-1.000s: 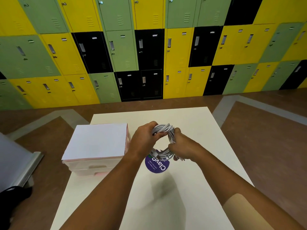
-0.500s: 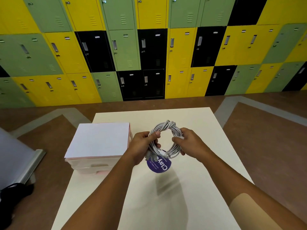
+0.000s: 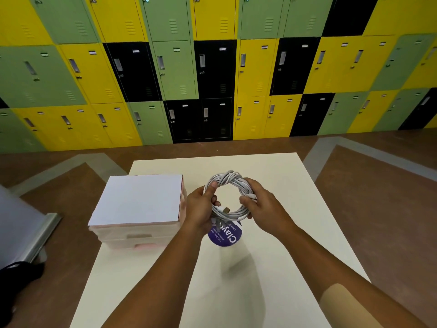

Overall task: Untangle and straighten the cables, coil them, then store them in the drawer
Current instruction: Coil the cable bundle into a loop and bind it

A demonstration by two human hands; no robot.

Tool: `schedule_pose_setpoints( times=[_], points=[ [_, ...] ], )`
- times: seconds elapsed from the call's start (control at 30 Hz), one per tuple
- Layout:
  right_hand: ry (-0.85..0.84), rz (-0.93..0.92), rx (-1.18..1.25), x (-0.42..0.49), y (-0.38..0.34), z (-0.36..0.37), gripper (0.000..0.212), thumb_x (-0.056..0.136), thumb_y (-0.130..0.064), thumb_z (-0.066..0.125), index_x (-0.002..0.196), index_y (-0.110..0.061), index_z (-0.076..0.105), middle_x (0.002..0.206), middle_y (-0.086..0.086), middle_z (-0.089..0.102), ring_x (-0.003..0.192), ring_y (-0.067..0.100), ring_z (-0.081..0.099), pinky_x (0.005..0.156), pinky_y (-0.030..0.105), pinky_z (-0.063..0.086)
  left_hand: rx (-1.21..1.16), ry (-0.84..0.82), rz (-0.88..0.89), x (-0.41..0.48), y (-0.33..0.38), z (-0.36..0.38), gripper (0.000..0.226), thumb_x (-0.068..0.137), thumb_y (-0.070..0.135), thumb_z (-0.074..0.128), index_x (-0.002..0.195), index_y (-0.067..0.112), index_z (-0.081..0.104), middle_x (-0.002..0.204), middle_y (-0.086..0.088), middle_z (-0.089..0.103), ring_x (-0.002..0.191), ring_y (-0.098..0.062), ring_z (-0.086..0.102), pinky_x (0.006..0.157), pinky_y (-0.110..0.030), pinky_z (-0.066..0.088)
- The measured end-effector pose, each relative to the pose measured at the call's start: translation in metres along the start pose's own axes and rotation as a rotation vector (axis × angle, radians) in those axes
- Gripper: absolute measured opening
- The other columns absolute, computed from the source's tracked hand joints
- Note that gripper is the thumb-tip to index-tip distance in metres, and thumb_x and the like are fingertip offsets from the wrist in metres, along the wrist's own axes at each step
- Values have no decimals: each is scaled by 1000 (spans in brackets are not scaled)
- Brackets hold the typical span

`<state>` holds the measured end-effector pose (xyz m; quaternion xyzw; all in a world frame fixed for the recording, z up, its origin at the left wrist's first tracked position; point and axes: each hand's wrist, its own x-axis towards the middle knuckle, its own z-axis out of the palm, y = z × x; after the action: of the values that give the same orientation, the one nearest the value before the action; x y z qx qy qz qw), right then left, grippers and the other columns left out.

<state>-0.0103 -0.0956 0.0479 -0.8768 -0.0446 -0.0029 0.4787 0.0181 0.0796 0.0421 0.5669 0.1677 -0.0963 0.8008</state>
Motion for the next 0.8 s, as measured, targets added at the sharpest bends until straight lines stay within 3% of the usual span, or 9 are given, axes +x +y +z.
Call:
schedule_pose_setpoints(
  times=[0.1, 0.23, 0.37, 0.5, 0.63, 0.7, 0.8],
  points=[
    [51, 1, 202, 2, -6, 4, 36, 98, -17, 56, 131, -32, 56, 93, -8, 67, 76, 8, 62, 66, 32, 58, -197, -1, -82, -2, 3, 2, 14, 92, 25, 69, 90, 13, 63, 59, 2, 39, 49, -12, 40, 55, -32, 46],
    [126, 91, 454, 0, -7, 13, 29, 99, -12, 57, 120, -31, 64, 87, 5, 72, 69, 11, 61, 57, 29, 52, -283, -91, -142, -2, 1, -5, 20, 89, 26, 71, 99, 10, 65, 59, 2, 40, 50, -12, 41, 52, -29, 41],
    [256, 199, 497, -5, 1, 20, 25, 99, -16, 58, 123, -22, 64, 84, 6, 72, 67, 10, 62, 53, 25, 52, -182, -229, -163, -9, -2, -14, 19, 91, 14, 66, 102, 0, 62, 72, -8, 57, 70, -21, 62, 62, -33, 56],
    [326, 219, 491, -8, 8, 22, 26, 100, -17, 58, 124, -25, 64, 82, 2, 71, 67, 7, 61, 52, 21, 49, 48, -268, -174, -12, -8, -21, 22, 95, 20, 63, 106, 1, 60, 83, -13, 67, 81, -32, 64, 69, -36, 53],
    [329, 178, 473, -13, 7, 24, 28, 100, -16, 56, 125, -28, 61, 94, -1, 70, 82, 6, 64, 62, 18, 50, 96, -199, -175, -14, -15, -18, 30, 99, 31, 57, 105, 1, 61, 88, -14, 69, 73, -32, 64, 64, -38, 55],
    [331, 127, 424, -14, 7, 27, 28, 100, -17, 56, 126, -27, 60, 105, -7, 70, 92, 4, 66, 75, 24, 53, 55, -141, -159, -13, -19, -14, 33, 100, 33, 55, 104, 1, 62, 86, -12, 68, 71, -30, 65, 61, -37, 56],
    [333, 103, 360, -15, 8, 30, 29, 101, -20, 55, 129, -27, 58, 115, -11, 67, 103, 7, 65, 84, 32, 57, 184, -66, -85, -8, -27, -13, 37, 98, 42, 55, 106, 7, 66, 86, -6, 71, 68, -24, 67, 67, -40, 55]
  ],
)
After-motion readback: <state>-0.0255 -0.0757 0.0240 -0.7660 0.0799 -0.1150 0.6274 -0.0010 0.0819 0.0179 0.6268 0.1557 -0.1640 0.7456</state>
